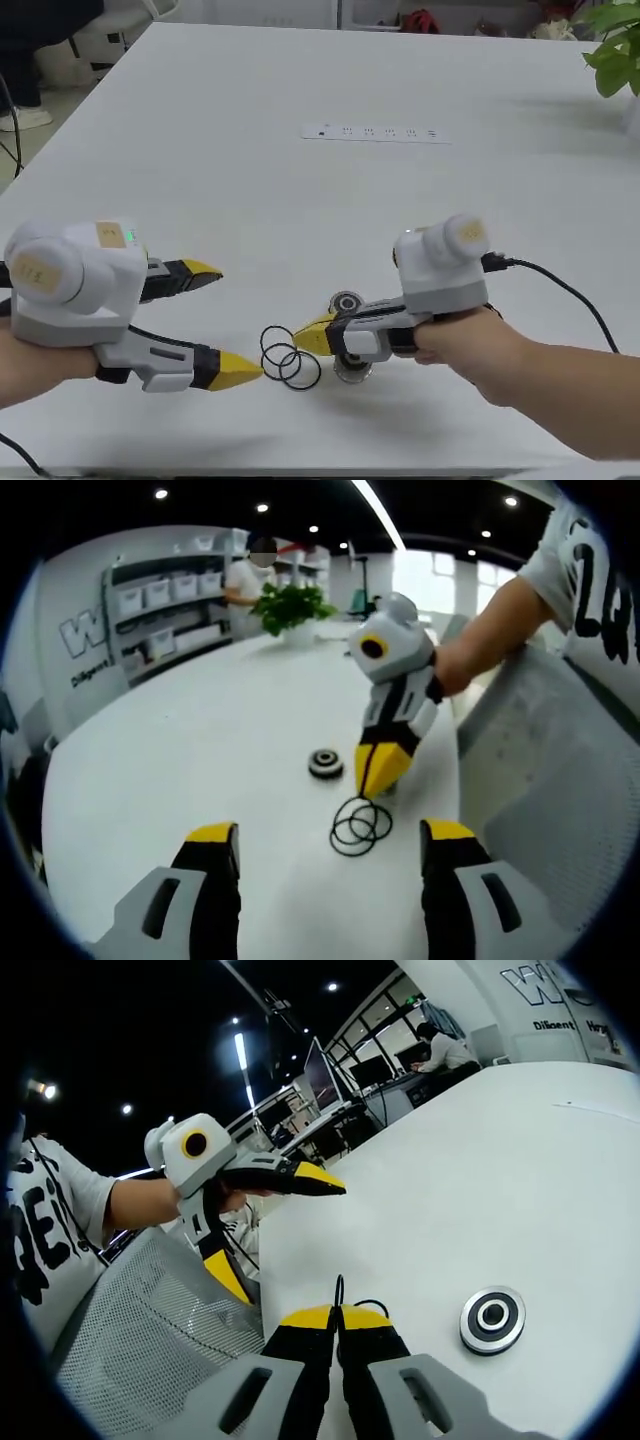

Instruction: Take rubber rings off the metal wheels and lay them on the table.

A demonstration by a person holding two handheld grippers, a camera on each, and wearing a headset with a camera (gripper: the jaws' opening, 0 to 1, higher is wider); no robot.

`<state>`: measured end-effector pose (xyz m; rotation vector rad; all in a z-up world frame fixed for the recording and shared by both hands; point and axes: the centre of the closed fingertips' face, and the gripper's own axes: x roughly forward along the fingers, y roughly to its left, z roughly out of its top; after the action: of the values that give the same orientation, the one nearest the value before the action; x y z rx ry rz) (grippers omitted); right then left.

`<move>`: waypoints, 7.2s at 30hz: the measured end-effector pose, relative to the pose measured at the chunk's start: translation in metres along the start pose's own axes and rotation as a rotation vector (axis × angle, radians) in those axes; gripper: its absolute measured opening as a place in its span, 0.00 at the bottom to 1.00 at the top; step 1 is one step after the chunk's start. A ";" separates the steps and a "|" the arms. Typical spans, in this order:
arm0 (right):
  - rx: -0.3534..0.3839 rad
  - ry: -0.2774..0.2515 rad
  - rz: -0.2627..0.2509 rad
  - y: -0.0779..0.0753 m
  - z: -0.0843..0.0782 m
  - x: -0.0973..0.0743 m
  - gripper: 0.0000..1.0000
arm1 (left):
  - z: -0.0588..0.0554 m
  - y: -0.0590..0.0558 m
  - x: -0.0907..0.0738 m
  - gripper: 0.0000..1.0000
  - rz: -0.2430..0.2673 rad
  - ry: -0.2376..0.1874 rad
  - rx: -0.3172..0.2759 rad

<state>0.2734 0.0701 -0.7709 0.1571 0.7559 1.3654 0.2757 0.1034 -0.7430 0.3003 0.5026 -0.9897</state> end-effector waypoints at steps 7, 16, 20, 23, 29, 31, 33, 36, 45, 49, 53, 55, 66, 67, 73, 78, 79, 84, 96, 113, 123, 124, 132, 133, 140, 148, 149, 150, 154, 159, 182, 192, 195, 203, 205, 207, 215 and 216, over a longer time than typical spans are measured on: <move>-0.001 0.017 0.006 0.001 -0.004 0.003 0.00 | -0.001 -0.001 -0.001 0.75 0.000 0.002 0.000; 0.005 0.030 0.006 0.000 -0.008 0.005 0.00 | -0.003 -0.002 -0.002 0.74 0.002 0.008 0.002; 0.010 0.033 0.005 -0.001 -0.009 0.005 0.00 | -0.003 -0.001 -0.002 0.74 0.003 0.010 0.002; 0.012 0.036 0.002 -0.002 -0.010 0.005 0.00 | -0.003 -0.001 -0.002 0.74 0.003 0.010 0.000; 0.015 0.041 -0.004 -0.004 -0.011 0.005 0.00 | -0.005 0.000 -0.001 0.74 0.003 0.016 0.002; 0.015 0.042 -0.010 -0.006 -0.011 0.005 0.00 | -0.005 0.000 -0.001 0.74 0.002 0.017 0.000; 0.014 0.045 -0.013 -0.007 -0.012 0.005 0.00 | -0.006 0.001 -0.001 0.74 0.002 0.019 0.000; 0.006 0.049 -0.015 -0.007 -0.012 0.005 0.00 | -0.007 0.001 0.000 0.74 0.001 0.023 0.001; -0.039 0.078 -0.036 -0.010 -0.017 0.006 0.04 | -0.010 0.000 0.001 0.74 -0.003 0.032 0.004; -0.059 0.080 -0.050 -0.012 -0.016 0.006 0.09 | -0.009 0.000 0.001 0.74 -0.002 0.032 0.005; -0.072 0.082 -0.057 -0.012 -0.015 0.005 0.12 | -0.010 0.000 0.001 0.74 -0.002 0.034 0.006; -0.076 0.083 -0.060 -0.013 -0.015 0.004 0.14 | -0.010 0.000 0.000 0.74 -0.002 0.036 0.008; -0.089 0.053 -0.074 -0.015 -0.004 -0.006 0.17 | -0.006 0.000 0.002 0.74 -0.005 0.035 0.014; -0.087 0.046 -0.077 -0.016 -0.002 -0.007 0.17 | -0.006 0.001 0.003 0.73 -0.004 0.035 0.014; -0.089 0.021 -0.096 -0.021 0.005 -0.016 0.18 | -0.003 0.002 0.004 0.72 -0.009 0.032 0.012; -0.084 -0.001 -0.114 -0.025 0.009 -0.025 0.18 | 0.004 0.006 0.004 0.70 -0.007 0.020 0.017; -0.084 -0.004 -0.118 -0.026 0.010 -0.026 0.18 | 0.004 0.007 0.004 0.70 -0.005 0.020 0.015; -0.079 -0.021 -0.134 -0.031 0.014 -0.033 0.18 | 0.008 0.010 0.007 0.70 0.002 0.024 0.015; -0.083 -0.048 -0.187 -0.046 0.020 -0.049 0.18 | 0.017 0.018 0.014 0.66 0.007 0.008 0.031; -0.157 -0.024 -0.278 -0.074 0.012 -0.065 0.27 | 0.020 0.025 0.038 0.61 -0.011 0.035 0.017; -0.189 0.019 -0.294 -0.081 -0.001 -0.062 0.33 | 0.019 0.024 0.053 0.59 -0.028 0.045 0.018; -0.190 0.021 -0.295 -0.082 -0.002 -0.061 0.33 | 0.019 0.023 0.054 0.58 -0.030 0.046 0.017; -0.194 0.040 -0.294 -0.086 -0.009 -0.058 0.31 | 0.019 0.020 0.068 0.52 -0.054 0.048 0.004; -0.195 0.043 -0.292 -0.087 -0.010 -0.057 0.31 | 0.019 0.019 0.070 0.52 -0.058 0.050 0.004; -0.204 0.042 -0.286 -0.088 -0.012 -0.052 0.27 | 0.017 0.015 0.081 0.48 -0.077 0.058 -0.005; -0.207 0.042 -0.286 -0.090 -0.014 -0.048 0.24 | 0.018 0.014 0.095 0.42 -0.096 0.049 -0.023; -0.207 0.040 -0.288 -0.090 -0.014 -0.048 0.24 | 0.018 0.014 0.096 0.41 -0.097 0.049 -0.026; -0.210 0.035 -0.292 -0.090 -0.013 -0.048 0.24 | 0.018 0.015 0.098 0.41 -0.099 0.048 -0.027; -0.210 0.027 -0.298 -0.091 -0.013 -0.047 0.22 | 0.021 0.015 0.103 0.39 -0.101 0.031 -0.056; -0.214 0.024 -0.300 -0.091 -0.013 -0.048 0.21 | 0.022 0.011 0.108 0.35 -0.108 0.026 -0.077; -0.213 0.010 -0.298 -0.091 -0.013 -0.048 0.20 | 0.023 0.007 0.130 0.18 -0.112 0.046 -0.053; -0.219 0.010 -0.302 -0.092 -0.013 -0.048 0.19 | 0.024 0.007 0.134 0.15 -0.097 0.062 0.031; -0.222 0.012 -0.304 -0.093 -0.013 -0.048 0.18 | 0.025 0.008 0.137 0.14 -0.089 0.070 0.056; -0.220 0.019 -0.309 -0.093 -0.014 -0.050 0.14 | 0.024 0.010 0.136 0.13 -0.081 0.071 0.047; -0.221 0.021 -0.308 -0.093 -0.014 -0.050 0.14 | 0.023 0.010 0.136 0.13 -0.078 0.070 0.038; -0.228 0.024 -0.306 -0.093 -0.015 -0.051 0.13 | 0.023 0.010 0.136 0.13 -0.076 0.070 0.036; -0.218 0.032 -0.308 -0.095 -0.017 -0.054 0.01 | 0.022 0.008 0.133 0.13 -0.066 0.059 0.015; -0.211 0.029 -0.310 -0.096 -0.016 -0.054 0.00 | 0.022 0.008 0.133 0.13 -0.063 0.058 0.014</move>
<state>0.3422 -0.0076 -0.8116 -0.1424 0.6259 1.1435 0.3481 0.0019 -0.7955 0.3281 0.5602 -1.0485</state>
